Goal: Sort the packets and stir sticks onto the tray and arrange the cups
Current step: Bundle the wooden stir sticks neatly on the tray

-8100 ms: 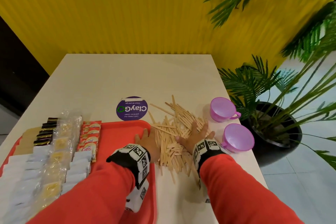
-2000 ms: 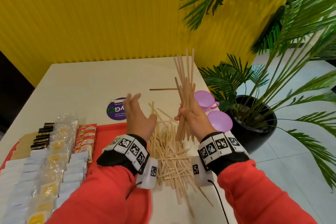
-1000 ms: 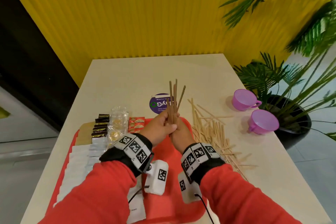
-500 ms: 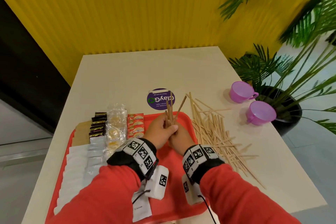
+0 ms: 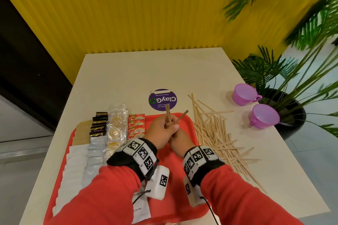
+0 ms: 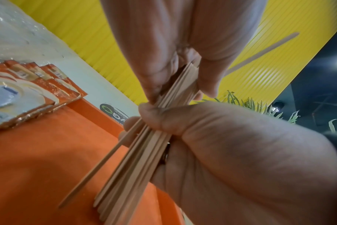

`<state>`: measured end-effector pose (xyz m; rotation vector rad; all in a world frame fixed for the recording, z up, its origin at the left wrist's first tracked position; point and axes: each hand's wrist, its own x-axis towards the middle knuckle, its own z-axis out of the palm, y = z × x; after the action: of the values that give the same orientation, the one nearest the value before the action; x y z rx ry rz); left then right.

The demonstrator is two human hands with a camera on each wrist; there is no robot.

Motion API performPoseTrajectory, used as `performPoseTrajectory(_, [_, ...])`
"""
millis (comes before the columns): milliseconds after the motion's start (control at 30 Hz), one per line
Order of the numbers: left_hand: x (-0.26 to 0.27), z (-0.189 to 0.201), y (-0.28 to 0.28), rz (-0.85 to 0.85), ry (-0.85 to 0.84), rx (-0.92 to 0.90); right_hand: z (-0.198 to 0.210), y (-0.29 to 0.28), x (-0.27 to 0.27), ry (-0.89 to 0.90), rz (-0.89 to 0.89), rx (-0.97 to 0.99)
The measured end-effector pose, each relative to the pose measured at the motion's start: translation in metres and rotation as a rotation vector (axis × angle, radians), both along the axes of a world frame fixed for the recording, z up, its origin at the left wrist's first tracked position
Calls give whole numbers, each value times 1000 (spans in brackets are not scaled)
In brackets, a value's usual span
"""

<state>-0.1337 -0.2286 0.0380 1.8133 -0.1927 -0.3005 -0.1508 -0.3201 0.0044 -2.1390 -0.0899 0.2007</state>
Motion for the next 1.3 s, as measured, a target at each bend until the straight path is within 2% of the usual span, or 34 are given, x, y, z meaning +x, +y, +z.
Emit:
performPoseTrajectory(267, [-1, 3, -9, 33, 23, -60, 0, -5, 1, 81, -34, 66])
performPoseTrajectory(433, [-3, 8, -14, 39, 12, -86, -3, -6, 3, -12, -68, 71])
performPoseTrajectory(500, [-3, 7, -15, 25, 9, -80, -2, -7, 5, -33, -53, 23])
performPoseTrajectory(600, [-3, 2, -15, 20, 18, -92, 4, -9, 5, -6, 60, -135])
performPoseTrajectory(767, [-2, -1, -13, 35, -6, -78, 12, -11, 3, -6, 113, -209])
performPoseTrajectory(1000, [-2, -5, -12, 18, 13, -74, 10, -12, 3, -24, 149, -267])
performPoseTrajectory(1300, [-2, -20, -11, 4, 87, -20, -1, -12, 7, 148, 182, -298])
